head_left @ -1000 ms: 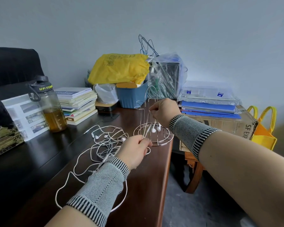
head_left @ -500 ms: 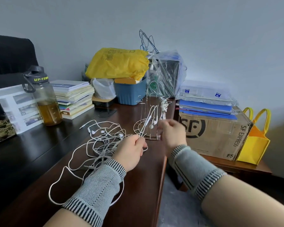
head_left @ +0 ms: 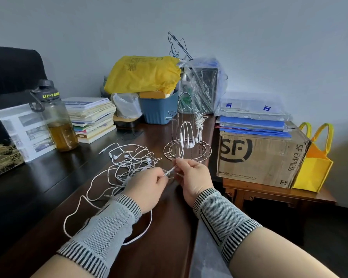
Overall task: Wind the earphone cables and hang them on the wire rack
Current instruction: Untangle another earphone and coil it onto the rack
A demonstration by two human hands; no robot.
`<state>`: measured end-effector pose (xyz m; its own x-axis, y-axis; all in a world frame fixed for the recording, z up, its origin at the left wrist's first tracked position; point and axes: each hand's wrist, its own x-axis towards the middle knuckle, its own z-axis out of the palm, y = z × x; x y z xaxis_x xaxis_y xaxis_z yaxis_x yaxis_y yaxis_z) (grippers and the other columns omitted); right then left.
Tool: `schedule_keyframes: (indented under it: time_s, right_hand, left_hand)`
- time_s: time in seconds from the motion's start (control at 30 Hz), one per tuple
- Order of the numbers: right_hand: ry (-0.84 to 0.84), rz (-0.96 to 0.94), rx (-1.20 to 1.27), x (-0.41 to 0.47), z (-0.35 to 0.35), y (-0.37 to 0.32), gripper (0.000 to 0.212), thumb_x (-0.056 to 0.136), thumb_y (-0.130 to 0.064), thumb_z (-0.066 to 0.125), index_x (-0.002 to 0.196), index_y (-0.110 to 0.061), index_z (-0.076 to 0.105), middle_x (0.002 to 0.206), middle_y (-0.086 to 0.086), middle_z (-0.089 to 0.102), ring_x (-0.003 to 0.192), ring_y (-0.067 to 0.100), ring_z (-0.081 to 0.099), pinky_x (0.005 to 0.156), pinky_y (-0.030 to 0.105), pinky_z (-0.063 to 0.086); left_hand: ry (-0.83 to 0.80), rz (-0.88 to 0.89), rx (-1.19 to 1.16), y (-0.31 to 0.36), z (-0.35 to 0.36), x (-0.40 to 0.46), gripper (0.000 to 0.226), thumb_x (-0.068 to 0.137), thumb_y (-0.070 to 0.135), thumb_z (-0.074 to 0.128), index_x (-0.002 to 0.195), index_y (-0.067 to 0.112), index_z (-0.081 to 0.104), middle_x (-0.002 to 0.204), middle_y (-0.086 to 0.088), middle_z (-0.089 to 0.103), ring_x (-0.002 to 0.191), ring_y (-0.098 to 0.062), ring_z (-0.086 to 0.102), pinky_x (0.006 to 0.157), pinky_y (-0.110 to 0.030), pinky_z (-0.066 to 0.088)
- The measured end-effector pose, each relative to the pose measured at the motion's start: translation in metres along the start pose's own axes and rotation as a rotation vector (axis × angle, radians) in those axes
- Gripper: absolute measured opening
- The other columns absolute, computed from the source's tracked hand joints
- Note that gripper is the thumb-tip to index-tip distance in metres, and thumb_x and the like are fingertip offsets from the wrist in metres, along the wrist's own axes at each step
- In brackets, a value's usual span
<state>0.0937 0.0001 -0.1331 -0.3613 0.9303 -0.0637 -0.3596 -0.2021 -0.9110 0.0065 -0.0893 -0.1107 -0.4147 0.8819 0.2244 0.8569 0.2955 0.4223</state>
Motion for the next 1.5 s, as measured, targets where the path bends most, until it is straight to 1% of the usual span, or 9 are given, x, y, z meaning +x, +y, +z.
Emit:
schedule_keyframes:
  time_s: [0.4, 0.63, 0.73, 0.87, 1.03, 1.13, 1.23, 1.33, 1.5]
  right_hand:
    - [0.189, -0.011, 0.031, 0.0, 0.003, 0.0, 0.023, 0.092, -0.007, 0.052, 0.069, -0.011, 0.055, 0.061, 0.002, 0.052, 0.051, 0.011, 0.049, 0.055, 0.025, 0.042]
    - [0.302, -0.118, -0.249, 0.002, 0.007, 0.007, 0.027, 0.088, -0.016, 0.05, 0.061, -0.017, 0.056, 0.044, -0.008, 0.055, 0.056, 0.019, 0.056, 0.068, 0.041, 0.054]
    - [0.348, -0.154, -0.396, 0.0, 0.009, 0.006, 0.028, 0.089, -0.02, 0.05, 0.061, -0.019, 0.057, 0.057, 0.0, 0.062, 0.061, 0.022, 0.061, 0.067, 0.037, 0.054]
    - [0.358, -0.187, -0.554, -0.004, 0.01, 0.002, 0.014, 0.09, -0.017, 0.052, 0.095, -0.017, 0.065, 0.085, -0.001, 0.065, 0.079, 0.017, 0.06, 0.072, 0.023, 0.043]
    - [0.352, -0.275, -0.624, -0.008, 0.008, 0.001, 0.053, 0.088, -0.012, 0.054, 0.139, -0.014, 0.04, 0.132, 0.004, 0.048, 0.102, 0.011, 0.046, 0.087, 0.017, 0.031]
    - [0.327, -0.621, -0.836, -0.019, 0.012, 0.003, 0.051, 0.083, -0.006, 0.051, 0.134, -0.012, 0.047, 0.131, 0.007, 0.048, 0.115, 0.018, 0.044, 0.099, 0.021, 0.027]
    - [0.022, -1.043, -1.084, -0.03, 0.027, 0.012, 0.043, 0.076, -0.016, 0.04, 0.109, -0.008, 0.066, 0.104, 0.01, 0.066, 0.099, 0.029, 0.059, 0.097, 0.035, 0.04]
    - [-0.172, -1.007, -1.217, -0.037, 0.033, 0.018, 0.047, 0.075, -0.028, 0.03, 0.093, -0.009, 0.069, 0.081, 0.008, 0.068, 0.076, 0.03, 0.064, 0.079, 0.038, 0.053]
    - [-0.013, -0.865, -1.281, -0.037, 0.031, 0.018, 0.047, 0.083, -0.042, 0.03, 0.076, -0.015, 0.068, 0.073, -0.001, 0.06, 0.068, 0.027, 0.063, 0.057, 0.027, 0.043]
  left_hand:
    - [0.037, -0.031, 0.167, -0.047, -0.034, -0.011, 0.03, 0.098, 0.041, 0.049, 0.078, 0.022, 0.062, 0.065, 0.002, 0.062, 0.066, -0.014, 0.058, 0.061, -0.028, 0.045]
    - [0.259, -0.114, 0.01, -0.068, -0.053, -0.009, 0.024, 0.097, 0.036, 0.053, 0.103, 0.022, 0.072, 0.095, 0.005, 0.072, 0.078, -0.01, 0.058, 0.069, -0.025, 0.043]
    - [0.339, -0.095, 0.004, -0.064, -0.051, -0.009, 0.025, 0.097, 0.035, 0.054, 0.103, 0.022, 0.074, 0.096, 0.003, 0.074, 0.069, -0.009, 0.055, 0.066, -0.024, 0.042]
    - [0.335, -0.026, 0.017, -0.057, -0.047, -0.01, 0.022, 0.096, 0.035, 0.056, 0.1, 0.025, 0.075, 0.097, 0.004, 0.075, 0.085, -0.014, 0.063, 0.076, -0.026, 0.047]
    - [0.217, 0.061, 0.049, -0.054, -0.041, -0.012, 0.019, 0.094, 0.035, 0.058, 0.094, 0.028, 0.076, 0.094, 0.004, 0.075, 0.09, -0.019, 0.066, 0.082, -0.034, 0.053]
    - [0.166, 0.121, 0.072, -0.049, -0.038, -0.013, 0.019, 0.094, 0.035, 0.059, 0.1, 0.028, 0.076, 0.099, 0.007, 0.074, 0.093, -0.017, 0.065, 0.083, -0.029, 0.05]
    - [0.165, 0.181, 0.071, -0.045, -0.034, -0.013, 0.016, 0.093, 0.029, 0.062, 0.098, 0.024, 0.076, 0.098, 0.002, 0.074, 0.094, -0.023, 0.066, 0.085, -0.035, 0.05]
    - [0.174, 0.178, 0.087, -0.044, -0.034, -0.013, 0.015, 0.092, 0.026, 0.061, 0.093, 0.02, 0.075, 0.092, -0.002, 0.073, 0.091, -0.026, 0.065, 0.081, -0.036, 0.049]
    - [0.18, 0.08, 0.039, -0.054, -0.035, -0.01, 0.017, 0.093, 0.035, 0.059, 0.094, 0.029, 0.075, 0.092, 0.005, 0.074, 0.089, -0.018, 0.064, 0.08, -0.031, 0.05]
